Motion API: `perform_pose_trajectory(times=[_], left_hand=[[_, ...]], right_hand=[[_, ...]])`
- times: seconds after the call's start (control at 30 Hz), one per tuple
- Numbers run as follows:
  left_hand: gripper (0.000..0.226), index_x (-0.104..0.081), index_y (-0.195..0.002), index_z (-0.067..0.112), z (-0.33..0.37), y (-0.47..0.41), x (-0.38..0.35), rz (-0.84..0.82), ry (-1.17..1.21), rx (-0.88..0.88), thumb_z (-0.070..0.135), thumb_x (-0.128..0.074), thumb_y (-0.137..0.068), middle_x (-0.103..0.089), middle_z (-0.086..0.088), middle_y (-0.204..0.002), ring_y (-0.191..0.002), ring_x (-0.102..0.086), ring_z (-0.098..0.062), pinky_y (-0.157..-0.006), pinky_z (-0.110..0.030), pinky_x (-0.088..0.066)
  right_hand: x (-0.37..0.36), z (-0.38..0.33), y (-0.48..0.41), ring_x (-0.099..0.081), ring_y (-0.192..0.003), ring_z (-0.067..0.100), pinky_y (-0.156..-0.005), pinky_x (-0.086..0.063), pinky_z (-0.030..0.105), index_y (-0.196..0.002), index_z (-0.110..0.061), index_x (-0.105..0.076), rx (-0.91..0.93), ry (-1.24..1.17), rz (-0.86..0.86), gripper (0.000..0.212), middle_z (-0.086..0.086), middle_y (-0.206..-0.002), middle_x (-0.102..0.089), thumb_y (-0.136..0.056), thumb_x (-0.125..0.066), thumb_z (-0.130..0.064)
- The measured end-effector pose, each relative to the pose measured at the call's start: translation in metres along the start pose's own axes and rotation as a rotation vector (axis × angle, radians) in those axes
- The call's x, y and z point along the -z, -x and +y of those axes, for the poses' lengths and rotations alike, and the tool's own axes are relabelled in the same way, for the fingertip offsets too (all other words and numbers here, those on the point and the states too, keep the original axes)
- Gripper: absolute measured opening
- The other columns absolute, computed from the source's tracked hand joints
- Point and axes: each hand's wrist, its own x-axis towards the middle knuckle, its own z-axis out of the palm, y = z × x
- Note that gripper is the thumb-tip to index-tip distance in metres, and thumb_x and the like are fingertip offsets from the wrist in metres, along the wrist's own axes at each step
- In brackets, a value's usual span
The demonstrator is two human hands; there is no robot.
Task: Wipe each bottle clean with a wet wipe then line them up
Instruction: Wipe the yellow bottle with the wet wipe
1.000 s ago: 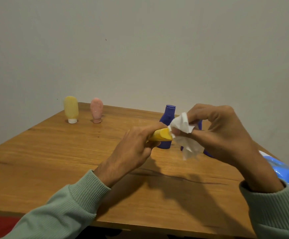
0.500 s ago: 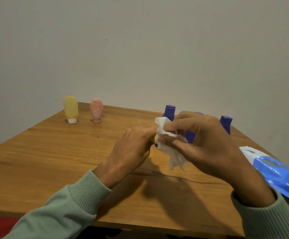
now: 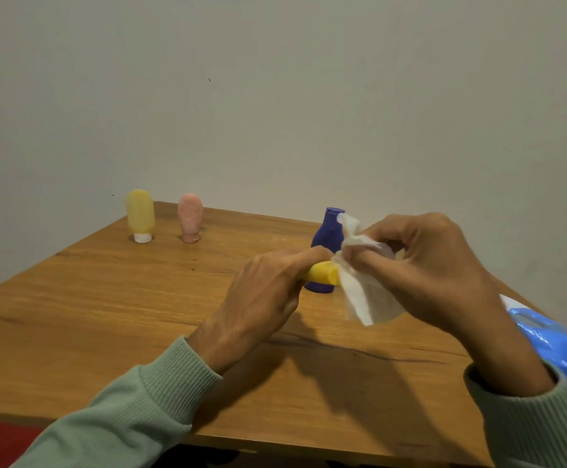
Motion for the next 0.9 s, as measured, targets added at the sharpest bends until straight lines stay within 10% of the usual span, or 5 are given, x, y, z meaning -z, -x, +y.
perform_pose_trajectory(times=[0.13, 0.37, 0.9], left_hand=[[0.049, -0.057, -0.121, 0.029, -0.007, 0.000, 0.003, -0.003, 0.119, 0.085, -0.003, -0.064, -0.084, -0.070, 0.003, -0.103, -0.093, -0.064, -0.011, -0.080, -0.039, -0.055], [0.036, -0.066, -0.113, 0.017, -0.006, 0.001, 0.000, 0.025, 0.219, 0.120, -0.002, -0.067, -0.083, -0.063, 0.016, -0.093, -0.080, -0.057, 0.009, -0.073, -0.015, -0.042], [0.030, -0.065, -0.116, 0.019, -0.016, 0.001, -0.006, 0.102, 0.315, 0.125, 0.015, -0.069, -0.087, -0.069, 0.010, -0.102, -0.093, -0.063, -0.003, -0.074, -0.018, -0.052]], right_hand=[[0.020, 0.011, -0.002, -0.063, -0.079, 0.009, -0.063, -0.055, 0.028, -0.088, -0.025, -0.072, -0.035, -0.152, 0.041, 0.015, -0.012, -0.086, -0.068, -0.075, -0.072, -0.034], [-0.001, -0.003, -0.002, -0.061, -0.080, 0.006, -0.061, -0.049, 0.013, -0.083, -0.033, -0.069, 0.211, -0.184, -0.021, 0.015, -0.014, -0.081, -0.065, -0.070, -0.072, -0.040], [-0.004, 0.003, -0.006, -0.061, -0.078, 0.009, -0.068, -0.052, 0.018, -0.087, -0.028, -0.066, 0.272, -0.143, 0.153, 0.015, -0.016, -0.082, -0.060, -0.076, -0.077, -0.025]])
